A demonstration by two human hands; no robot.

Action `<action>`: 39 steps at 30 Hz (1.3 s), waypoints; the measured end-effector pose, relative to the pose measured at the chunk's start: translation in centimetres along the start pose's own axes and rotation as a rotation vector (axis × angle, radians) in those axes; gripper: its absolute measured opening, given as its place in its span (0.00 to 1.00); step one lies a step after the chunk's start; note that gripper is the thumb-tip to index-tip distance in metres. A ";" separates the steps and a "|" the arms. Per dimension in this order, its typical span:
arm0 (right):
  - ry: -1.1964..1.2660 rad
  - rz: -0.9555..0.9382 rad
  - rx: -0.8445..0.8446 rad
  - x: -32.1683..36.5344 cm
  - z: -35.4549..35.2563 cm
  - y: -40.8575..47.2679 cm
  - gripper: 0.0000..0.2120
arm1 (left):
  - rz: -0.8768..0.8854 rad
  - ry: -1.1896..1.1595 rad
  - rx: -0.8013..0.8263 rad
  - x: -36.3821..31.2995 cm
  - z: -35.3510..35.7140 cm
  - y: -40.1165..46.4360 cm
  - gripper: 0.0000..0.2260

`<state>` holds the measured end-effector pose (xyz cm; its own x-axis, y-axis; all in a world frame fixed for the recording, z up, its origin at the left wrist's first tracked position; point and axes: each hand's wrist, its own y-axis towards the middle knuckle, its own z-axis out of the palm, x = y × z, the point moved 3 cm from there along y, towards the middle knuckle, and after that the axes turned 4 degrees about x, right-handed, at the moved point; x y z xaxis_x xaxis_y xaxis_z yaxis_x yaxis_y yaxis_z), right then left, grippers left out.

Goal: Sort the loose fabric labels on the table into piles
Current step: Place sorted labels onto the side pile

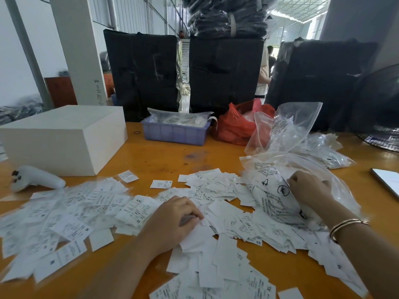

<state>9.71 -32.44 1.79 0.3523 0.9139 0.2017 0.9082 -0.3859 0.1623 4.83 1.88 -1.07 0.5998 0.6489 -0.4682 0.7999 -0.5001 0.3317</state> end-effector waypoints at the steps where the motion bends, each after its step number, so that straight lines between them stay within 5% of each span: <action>1: 0.023 -0.003 0.038 0.0 0.0 0.1 0.12 | -0.001 0.001 0.002 0.0 0.0 0.0 0.06; 6: 0.289 0.005 0.179 -0.4 -0.1 0.1 0.12 | -0.005 0.000 -0.001 0.0 0.0 0.0 0.07; 9: 0.194 0.025 0.152 -0.6 -0.7 0.0 0.16 | -0.006 0.000 0.001 -0.1 0.0 0.0 0.07; 13: 0.081 -0.022 -0.135 -0.3 -2.1 -0.8 0.14 | -0.005 -0.006 -0.002 0.0 0.0 0.0 0.07; 17: 0.538 -0.198 -0.409 1.7 -4.2 -2.8 0.07 | -0.012 -0.025 -0.015 0.1 0.0 0.1 0.07; 20: 0.731 -0.346 -0.313 5.4 -4.5 -5.7 0.02 | -0.027 -0.132 -0.137 0.0 -0.4 0.2 0.07; 23: 0.848 -0.462 -0.044 9.6 -2.7 -9.4 0.05 | -0.080 -0.357 -0.226 -0.1 -1.1 0.1 0.06; 26: 1.031 -0.529 0.224 12.8 -0.6 -12.5 0.04 | -0.155 -0.607 -0.130 -0.4 -0.8 0.1 0.17; 29: 1.129 -0.572 0.305 14.1 0.7 -13.7 0.07 | -0.187 -0.730 -0.027 -0.7 -0.2 0.1 0.23; 34: 1.055 -0.520 0.266 13.6 1.9 -13.0 0.07 | -0.245 -0.681 -0.248 0.0 -0.6 0.1 0.05; 39: 0.477 -0.422 -0.019 11.3 2.4 -10.2 0.09 | -0.335 -0.788 -0.339 0.9 -0.8 0.1 0.05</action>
<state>4.99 -17.87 0.11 -0.1781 0.8328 0.5242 0.9411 -0.0115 0.3381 5.50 2.90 -0.78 0.2488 0.0895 -0.9644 0.9669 -0.0809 0.2419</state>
